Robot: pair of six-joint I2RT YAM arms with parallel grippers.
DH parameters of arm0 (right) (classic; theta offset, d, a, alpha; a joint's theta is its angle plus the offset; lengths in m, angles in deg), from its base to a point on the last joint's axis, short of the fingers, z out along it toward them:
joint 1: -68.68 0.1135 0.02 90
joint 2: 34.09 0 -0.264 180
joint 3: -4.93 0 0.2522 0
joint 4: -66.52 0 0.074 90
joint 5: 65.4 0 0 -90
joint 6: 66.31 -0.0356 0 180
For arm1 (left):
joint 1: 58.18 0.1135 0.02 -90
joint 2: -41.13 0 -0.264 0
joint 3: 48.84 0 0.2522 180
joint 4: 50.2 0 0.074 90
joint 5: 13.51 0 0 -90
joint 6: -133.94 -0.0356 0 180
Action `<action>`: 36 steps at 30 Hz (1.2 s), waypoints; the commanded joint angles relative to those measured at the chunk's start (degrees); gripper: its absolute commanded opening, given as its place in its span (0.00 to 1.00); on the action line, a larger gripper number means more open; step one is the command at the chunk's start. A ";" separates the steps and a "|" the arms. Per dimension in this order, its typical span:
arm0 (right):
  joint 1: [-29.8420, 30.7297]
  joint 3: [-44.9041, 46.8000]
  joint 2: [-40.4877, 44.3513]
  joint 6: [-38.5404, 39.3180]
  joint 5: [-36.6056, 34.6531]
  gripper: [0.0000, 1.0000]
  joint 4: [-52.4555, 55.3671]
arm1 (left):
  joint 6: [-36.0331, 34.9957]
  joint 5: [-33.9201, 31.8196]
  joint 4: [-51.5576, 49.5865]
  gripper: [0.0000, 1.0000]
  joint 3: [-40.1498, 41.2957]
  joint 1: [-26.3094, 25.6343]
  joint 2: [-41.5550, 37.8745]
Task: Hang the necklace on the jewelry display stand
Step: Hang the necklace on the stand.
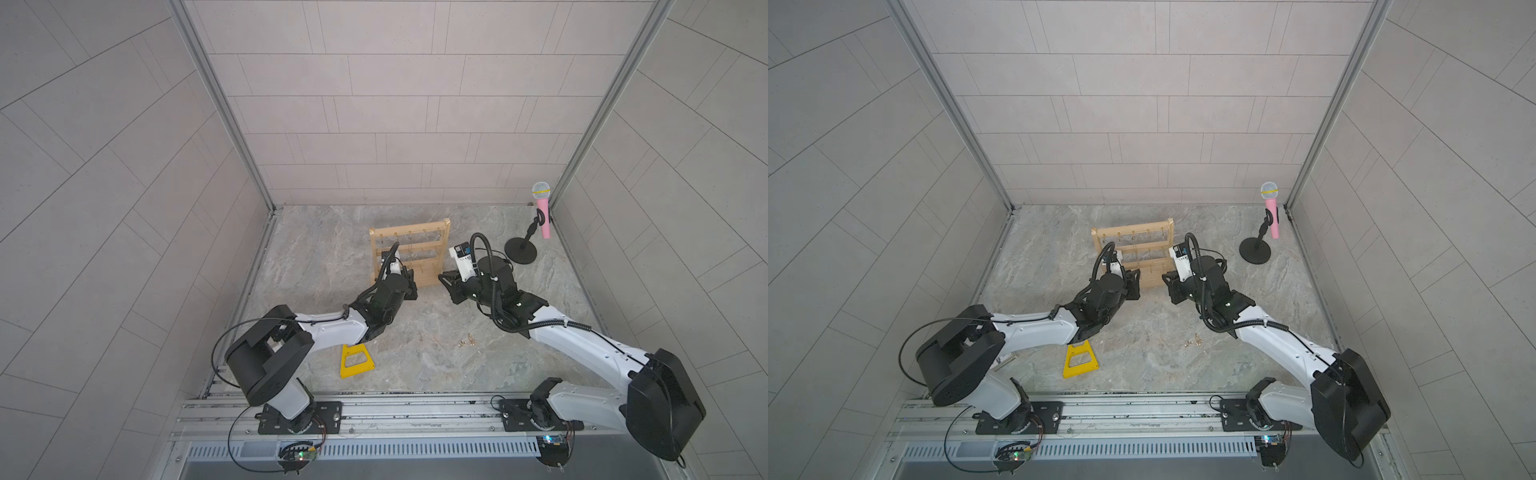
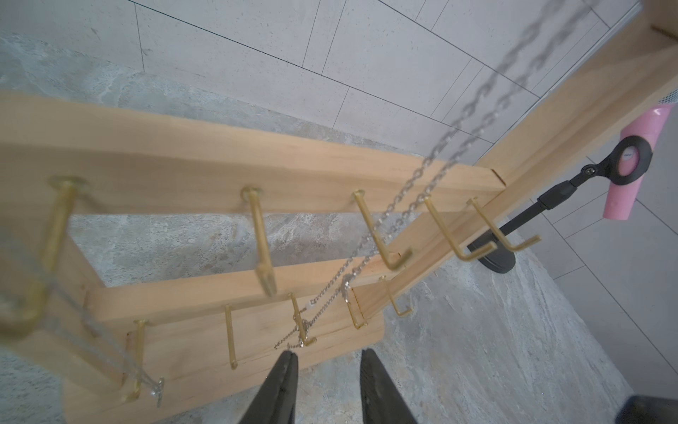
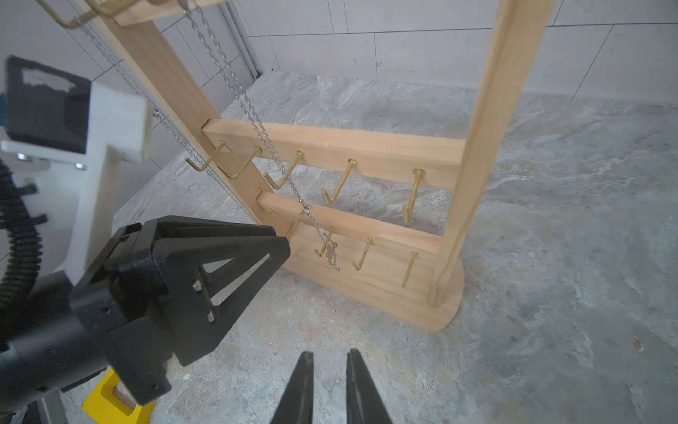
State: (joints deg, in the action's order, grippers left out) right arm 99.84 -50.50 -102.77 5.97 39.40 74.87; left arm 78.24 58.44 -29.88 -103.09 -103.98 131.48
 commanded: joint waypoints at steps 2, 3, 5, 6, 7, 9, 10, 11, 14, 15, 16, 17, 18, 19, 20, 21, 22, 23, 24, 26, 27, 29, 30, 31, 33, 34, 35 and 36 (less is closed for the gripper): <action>-0.19 0.39 -0.09 -0.37 0.17 0.20 -1.45 | 0.93 3.30 4.73 0.33 0.41 1.59 0.91; -0.15 0.43 -0.13 -0.45 0.22 0.20 -1.58 | 0.77 3.54 4.49 0.33 0.05 1.69 1.06; -0.17 0.45 -0.13 -0.31 0.13 0.20 -1.67 | 0.59 3.49 4.10 0.32 -0.25 1.68 1.07; -0.22 0.50 -0.13 -0.36 0.05 0.20 -1.66 | 0.65 3.23 3.97 0.32 -0.24 1.68 1.02; -0.14 0.45 -0.13 -0.31 0.13 0.20 -1.75 | 0.65 3.16 3.89 0.31 -0.21 1.76 1.15; -0.14 0.47 -0.15 -0.36 0.16 0.20 -1.74 | 0.75 2.98 3.79 0.31 -0.30 2.00 1.40; -0.19 0.52 -0.21 -0.40 0.22 0.20 -1.81 | 0.85 3.27 4.08 0.31 -0.34 2.07 1.60; -0.13 0.48 -0.22 -0.33 0.20 0.20 -1.79 | 0.85 3.63 4.31 0.31 -0.51 2.20 1.87; -0.13 0.45 -0.18 -0.42 0.28 0.20 -1.86 | 1.10 3.48 4.08 0.31 -1.08 2.21 2.33; -0.14 0.56 -0.22 -0.41 0.36 0.20 -1.85 | 1.24 3.32 4.01 0.31 -1.27 2.31 2.50; -0.15 0.54 -0.14 -0.40 0.32 0.20 -1.84 | 1.31 3.16 3.97 0.31 -1.41 2.38 2.68; -0.22 0.60 -0.13 -0.39 0.32 0.20 -1.86 | 1.30 3.00 3.82 0.31 -1.59 2.38 2.83; -0.14 0.54 -0.02 -0.40 0.38 0.20 -1.80 | 1.29 2.84 3.71 0.31 -1.84 2.45 2.90; -0.17 0.57 -0.04 -0.32 0.30 0.20 -1.87 | 1.37 2.54 3.62 0.30 -2.04 2.44 3.04; -0.20 0.54 -0.09 -0.31 0.40 0.20 -1.88 | 1.38 2.45 3.62 0.30 -2.25 2.47 3.13; -0.14 0.61 -0.07 -0.35 0.39 0.20 -1.87 | 1.38 2.38 3.52 0.30 -2.31 2.45 3.21; -0.17 0.67 -0.11 -0.39 0.42 0.20 -1.97 | 1.38 2.39 3.53 0.30 -2.40 2.40 3.26; -0.14 0.63 -0.20 -0.47 0.48 0.20 -2.06 | 1.29 2.40 3.53 0.30 -2.59 2.47 3.34; -0.15 0.66 -0.26 -0.46 0.52 0.20 -2.05 | 1.29 2.66 3.46 0.30 -2.73 2.56 3.50; -0.15 0.71 -0.31 -0.49 0.55 0.20 -2.07 | 1.37 2.78 3.51 0.30 -2.93 2.60 3.67; -0.14 0.73 -0.31 -0.54 0.59 0.20 -2.08 | 1.48 2.52 3.66 0.30 -2.99 2.60 3.80; -0.18 0.71 -0.23 -0.50 0.66 0.20 -2.06 | 1.64 2.21 3.66 0.30 -3.10 2.65 4.09; -0.18 0.83 -0.22 -0.52 0.60 0.20 -2.09 | 1.72 2.07 3.75 0.30 -3.19 2.64 4.22; -0.21 0.80 -0.22 -0.53 0.65 0.20 -2.10 | 1.73 1.99 3.96 0.30 -3.35 2.65 4.39; -0.20 0.88 -0.22 -0.52 0.65 0.20 -2.15 | 1.82 1.66 3.73 0.30 -3.74 2.69 4.71; -0.17 0.82 -0.22 -0.50 0.70 0.20 -2.22 | 1.84 1.41 3.62 0.31 -3.94 2.65 4.91; -0.19 0.80 -0.30 -0.57 0.72 0.20 -2.26 | 1.90 1.35 3.58 0.31 -4.11 2.73 5.05; -0.19 0.80 -0.29 -0.61 0.82 0.20 -2.17 | 1.91 1.26 3.53 0.30 -4.25 2.76 5.12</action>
State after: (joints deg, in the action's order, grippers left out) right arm 99.78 -50.33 -102.82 5.65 39.86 74.04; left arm 79.14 61.20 -27.41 -105.43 -101.64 136.09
